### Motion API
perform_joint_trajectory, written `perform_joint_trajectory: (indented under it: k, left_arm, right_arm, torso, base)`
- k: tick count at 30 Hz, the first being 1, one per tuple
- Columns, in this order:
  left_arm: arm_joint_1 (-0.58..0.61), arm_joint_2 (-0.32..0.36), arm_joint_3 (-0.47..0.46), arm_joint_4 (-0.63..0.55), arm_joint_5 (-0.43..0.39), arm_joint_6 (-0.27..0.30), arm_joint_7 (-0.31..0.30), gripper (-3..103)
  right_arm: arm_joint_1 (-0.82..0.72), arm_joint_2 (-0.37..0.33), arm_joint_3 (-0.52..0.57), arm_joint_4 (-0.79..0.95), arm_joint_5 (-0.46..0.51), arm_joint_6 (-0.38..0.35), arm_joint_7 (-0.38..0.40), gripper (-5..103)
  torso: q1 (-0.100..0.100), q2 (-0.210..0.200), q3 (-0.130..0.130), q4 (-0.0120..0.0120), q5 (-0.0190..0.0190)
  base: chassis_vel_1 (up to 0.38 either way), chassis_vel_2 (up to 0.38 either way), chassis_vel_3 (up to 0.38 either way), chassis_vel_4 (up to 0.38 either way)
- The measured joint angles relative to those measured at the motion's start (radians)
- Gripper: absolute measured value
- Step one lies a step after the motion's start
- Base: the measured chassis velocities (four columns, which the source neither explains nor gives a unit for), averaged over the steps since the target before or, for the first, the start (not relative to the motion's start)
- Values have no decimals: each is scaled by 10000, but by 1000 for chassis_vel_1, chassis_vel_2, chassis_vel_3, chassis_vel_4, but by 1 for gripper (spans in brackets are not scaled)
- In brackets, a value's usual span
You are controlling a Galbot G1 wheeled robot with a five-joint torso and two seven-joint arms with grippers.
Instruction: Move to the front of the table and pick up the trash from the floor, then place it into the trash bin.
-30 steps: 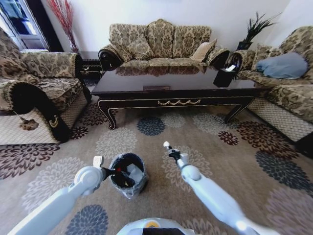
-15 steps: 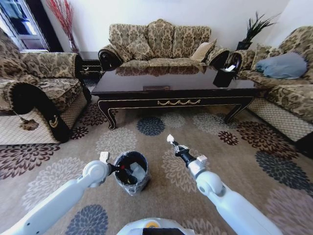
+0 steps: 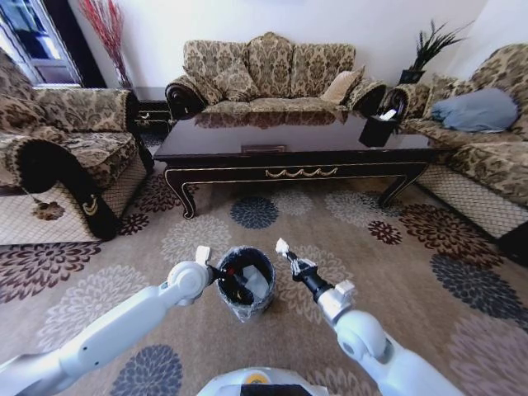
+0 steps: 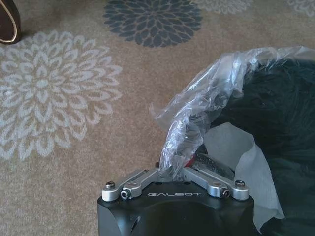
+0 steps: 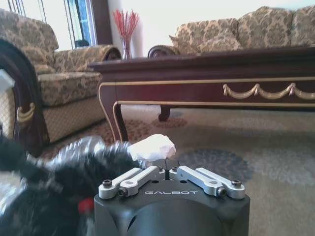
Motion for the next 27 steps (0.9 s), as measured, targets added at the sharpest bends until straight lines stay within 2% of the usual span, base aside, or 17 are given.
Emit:
perform_joint_trajectory:
  k: [8,13,14,15,16,19,21,22,23,25,26,27]
  left_arm:
    - [132,174,27,-222,-53,-33,-174,0]
    - [29,219,58,-272,-145,-33,-221,0]
    - [21,220,70,-273,-157,-34,-226,0]
    - [21,220,70,-273,-157,-34,-226,0]
    - [19,211,90,-267,-157,-34,-232,0]
    - [20,45,148,-157,-124,-33,-260,0]
    - [21,-31,163,-130,-115,-33,-271,0]
    - [22,-124,184,-105,-103,-34,-283,0]
    - [24,-213,202,-86,-97,-33,-299,0]
    - [23,-272,216,-73,-88,-33,-311,0]
    - [23,-324,229,-59,-77,-33,-320,0]
    - [23,-379,245,-40,-60,-33,-332,0]
  right_arm:
    - [-219,331,-422,184,-325,-3,13,0]
    - [-539,479,-282,286,-616,17,6,0]
    - [-610,517,-260,348,-650,18,2,4]
    - [-610,517,-260,348,-650,18,2,4]
    - [-725,542,-259,454,-729,20,-16,13]
    - [-1150,586,-324,727,-1204,43,-118,2]
    - [-1345,603,-341,809,-1388,60,-145,2]
    - [-1558,622,-347,872,-1581,89,-163,-2]
    - [-1817,646,-345,917,-1858,162,-184,4]
    - [-1983,653,-332,942,-2034,217,-207,4]
    - [-2147,658,-310,970,-2197,269,-237,14]
    - [-2306,659,-280,1008,-2323,308,-262,20]
  torso:
    - [0,0,0,4,-2]
    - [0,0,0,0,-3]
    - [0,0,0,-1,-2]
    - [0,0,0,-1,-2]
    - [0,0,0,1,-2]
    - [0,0,1,3,-2]
    - [0,0,1,2,-2]
    - [0,0,1,1,-3]
    - [0,0,1,-1,-3]
    - [0,0,0,-2,-2]
    - [0,1,1,-1,-2]
    - [0,1,0,-1,-2]
  base:
    - [0,0,0,0]
    - [0,0,0,0]
    - [0,0,0,0]
    - [0,0,0,0]
    - [0,0,0,0]
    - [0,0,0,0]
    - [0,0,0,0]
    - [0,0,0,0]
    - [0,0,0,0]
    - [0,0,0,0]
    - [0,0,0,0]
    - [0,0,0,0]
